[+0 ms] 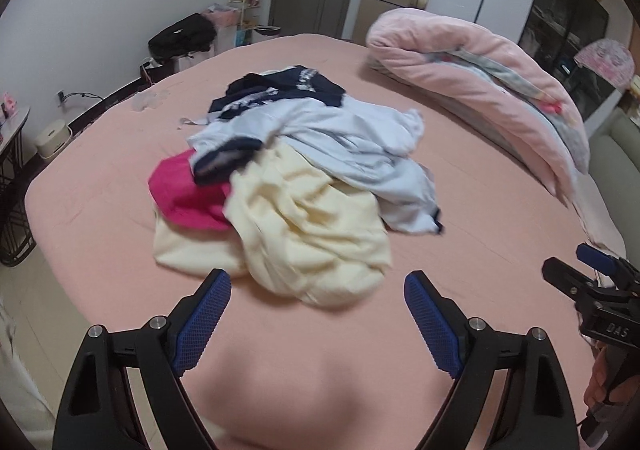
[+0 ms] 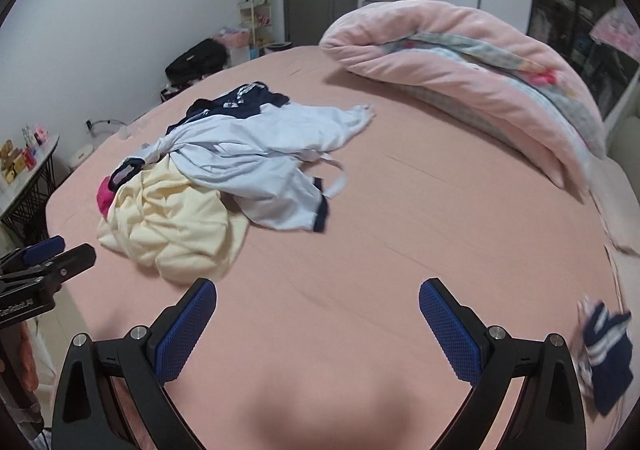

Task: Fold clothes
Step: 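Grasp the navy striped shorts waistband with the left tool while the right tool grasps it too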

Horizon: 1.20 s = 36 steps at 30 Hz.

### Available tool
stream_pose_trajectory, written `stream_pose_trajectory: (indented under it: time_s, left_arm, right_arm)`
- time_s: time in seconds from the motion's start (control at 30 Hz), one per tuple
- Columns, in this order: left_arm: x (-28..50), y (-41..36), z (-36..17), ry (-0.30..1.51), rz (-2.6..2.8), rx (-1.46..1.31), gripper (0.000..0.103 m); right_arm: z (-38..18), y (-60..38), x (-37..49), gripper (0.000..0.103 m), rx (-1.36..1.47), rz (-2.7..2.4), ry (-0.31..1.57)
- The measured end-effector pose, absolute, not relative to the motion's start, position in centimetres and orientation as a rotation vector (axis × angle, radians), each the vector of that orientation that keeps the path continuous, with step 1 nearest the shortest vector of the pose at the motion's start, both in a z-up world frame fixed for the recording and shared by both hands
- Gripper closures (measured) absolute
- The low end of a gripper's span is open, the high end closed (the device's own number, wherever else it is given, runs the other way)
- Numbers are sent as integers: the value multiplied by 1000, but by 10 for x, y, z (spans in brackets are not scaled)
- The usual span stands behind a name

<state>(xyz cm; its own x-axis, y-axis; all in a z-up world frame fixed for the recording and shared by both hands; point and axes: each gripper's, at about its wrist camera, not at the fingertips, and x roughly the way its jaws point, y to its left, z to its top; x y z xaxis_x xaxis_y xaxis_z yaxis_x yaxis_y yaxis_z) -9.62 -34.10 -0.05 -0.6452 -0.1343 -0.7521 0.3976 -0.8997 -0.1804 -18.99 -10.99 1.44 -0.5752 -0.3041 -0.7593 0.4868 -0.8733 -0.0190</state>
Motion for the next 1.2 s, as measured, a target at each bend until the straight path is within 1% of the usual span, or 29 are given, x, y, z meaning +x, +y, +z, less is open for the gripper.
stream_pose_trajectory:
  time_s: [0.17, 0.23, 0.47, 0.6, 0.67, 0.73, 0.87, 0.97, 1.07, 1.1, 1.13, 1.17, 1.2]
  left_arm:
    - [-131, -384, -10, 503, -2541, 1122, 15]
    - [-144, -402, -14, 485, -2517, 1108, 15]
    - [-191, -462, -24, 544, -2476, 1098, 15]
    - [-252, -489, -20, 540, -2506, 1133, 14]
    - [-284, -502, -22, 564, -2511, 1153, 14]
    - [-316, -514, -28, 544, -2494, 1169, 14]
    - [-351, -536, -57, 595, -2455, 1243, 14]
    - [-378, -552, -79, 633, -2423, 1297, 14]
    - [-404, -568, -102, 671, -2389, 1351, 16]
    - [-405, -569, -107, 697, -2392, 1363, 25]
    - [-406, -570, -111, 723, -2396, 1374, 32]
    - [-407, -571, -116, 749, -2399, 1385, 58]
    - [-405, -569, -114, 744, -2407, 1387, 78]
  right_arm:
    - [-4, -155, -235, 1, 1157, -2407, 311]
    - [-13, -173, -253, 1, 1178, -2397, 300]
    - [-47, -235, -298, 1, 1251, -2336, 322]
    - [-46, -265, -325, 1, 1233, -2327, 328]
    - [-39, -285, -349, 1, 1216, -2334, 332]
    - [-32, -306, -374, 1, 1196, -2346, 330]
    - [-37, -348, -433, 1, 1239, -2341, 304]
    - [-53, -375, -473, 1, 1279, -2321, 289]
    - [-80, -398, -511, 2, 1385, -2251, 255]
    - [-91, -403, -522, 2, 1427, -2240, 248]
    - [-102, -407, -529, 6, 1467, -2216, 238]
    - [-113, -410, -536, 24, 1507, -2189, 226]
    - [-121, -412, -538, 44, 1540, -2156, 201]
